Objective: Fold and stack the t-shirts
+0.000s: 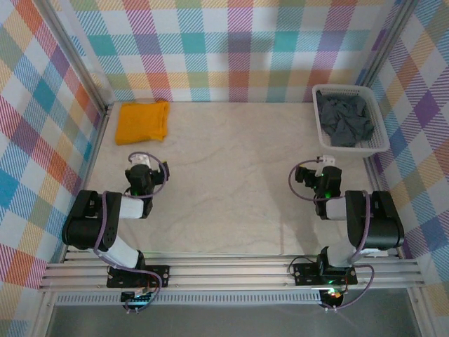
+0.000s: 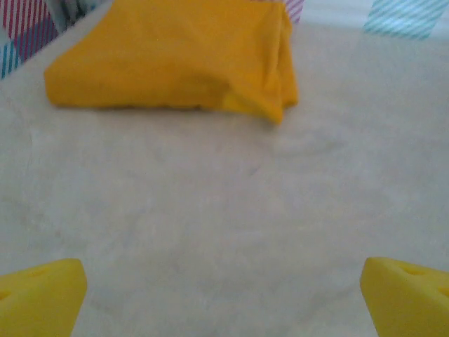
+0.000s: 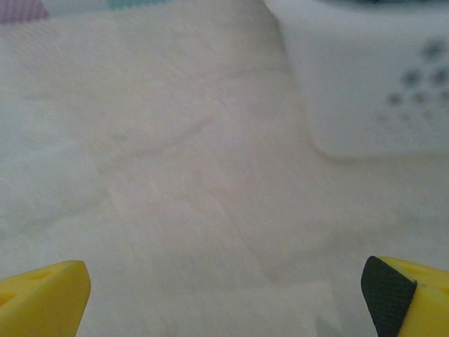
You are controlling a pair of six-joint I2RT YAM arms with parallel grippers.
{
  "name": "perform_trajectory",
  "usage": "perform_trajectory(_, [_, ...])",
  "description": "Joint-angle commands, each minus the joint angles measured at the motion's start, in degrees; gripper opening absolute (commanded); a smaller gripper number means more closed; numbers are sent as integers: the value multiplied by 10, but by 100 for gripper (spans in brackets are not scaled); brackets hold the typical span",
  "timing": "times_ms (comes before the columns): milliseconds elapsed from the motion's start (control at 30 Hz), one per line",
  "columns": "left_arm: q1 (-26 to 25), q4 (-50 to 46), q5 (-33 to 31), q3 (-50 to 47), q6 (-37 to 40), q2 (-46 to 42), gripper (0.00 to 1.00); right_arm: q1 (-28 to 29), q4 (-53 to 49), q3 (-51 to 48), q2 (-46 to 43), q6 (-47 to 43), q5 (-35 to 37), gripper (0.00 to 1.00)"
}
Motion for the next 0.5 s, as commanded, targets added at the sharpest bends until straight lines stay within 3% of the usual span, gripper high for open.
perform_trajectory(0, [-2,-11,11,-3,14,-1,100,12,8,21,-3,-21,-3,100])
perform_trajectory(467, [-3,-14,10,-2,14,-2,100,8,-2,23,-9,-26,-28,100])
